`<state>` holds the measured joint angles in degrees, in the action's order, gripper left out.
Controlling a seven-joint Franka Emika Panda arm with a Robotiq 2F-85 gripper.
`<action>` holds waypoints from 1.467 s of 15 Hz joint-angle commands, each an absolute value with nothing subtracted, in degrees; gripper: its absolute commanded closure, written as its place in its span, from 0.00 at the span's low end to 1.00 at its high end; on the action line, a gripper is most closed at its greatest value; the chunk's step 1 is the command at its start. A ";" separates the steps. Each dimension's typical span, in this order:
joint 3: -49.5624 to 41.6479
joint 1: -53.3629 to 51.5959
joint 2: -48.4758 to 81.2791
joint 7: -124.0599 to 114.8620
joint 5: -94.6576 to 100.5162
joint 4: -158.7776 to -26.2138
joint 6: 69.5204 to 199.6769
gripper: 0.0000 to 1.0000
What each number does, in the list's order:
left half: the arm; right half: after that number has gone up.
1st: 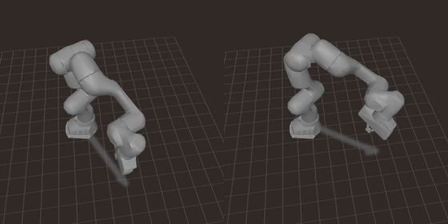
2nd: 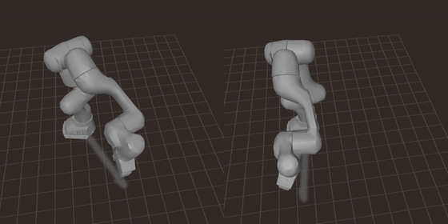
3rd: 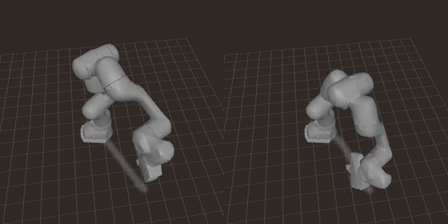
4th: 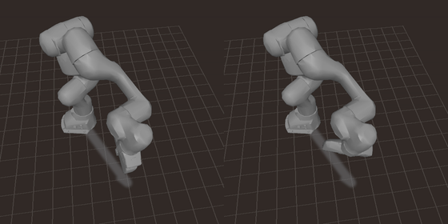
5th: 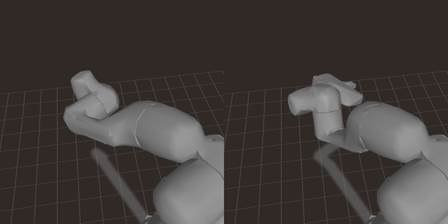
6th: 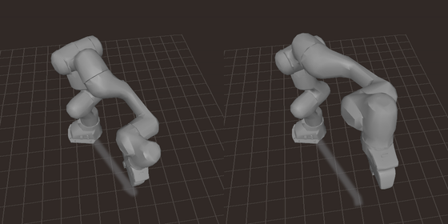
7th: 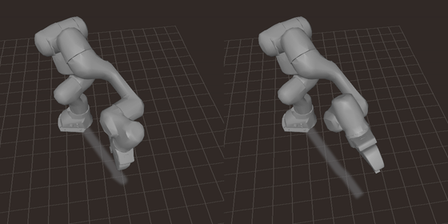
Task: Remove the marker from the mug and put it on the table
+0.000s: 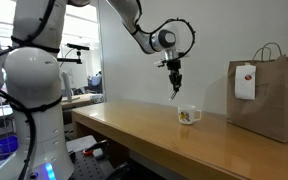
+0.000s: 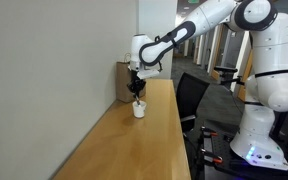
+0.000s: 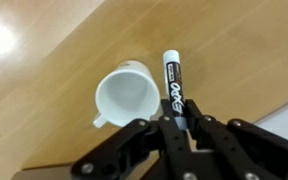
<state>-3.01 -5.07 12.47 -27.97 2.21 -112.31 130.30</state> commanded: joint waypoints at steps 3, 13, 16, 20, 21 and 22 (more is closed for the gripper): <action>2.10 -4.85 17.19 -13.48 -3.80 -110.27 128.25 0.95; 4.52 -7.54 34.35 -6.50 -1.32 -94.91 117.71 0.95; 4.43 -7.31 37.06 -4.43 -0.74 -89.84 114.10 0.53; 4.44 -6.86 35.09 -2.79 -0.91 -90.24 114.89 0.26; 4.15 -6.90 33.23 -3.10 -0.63 -91.93 116.41 0.17; 4.20 -6.60 31.62 -2.73 -0.84 -92.94 116.18 0.11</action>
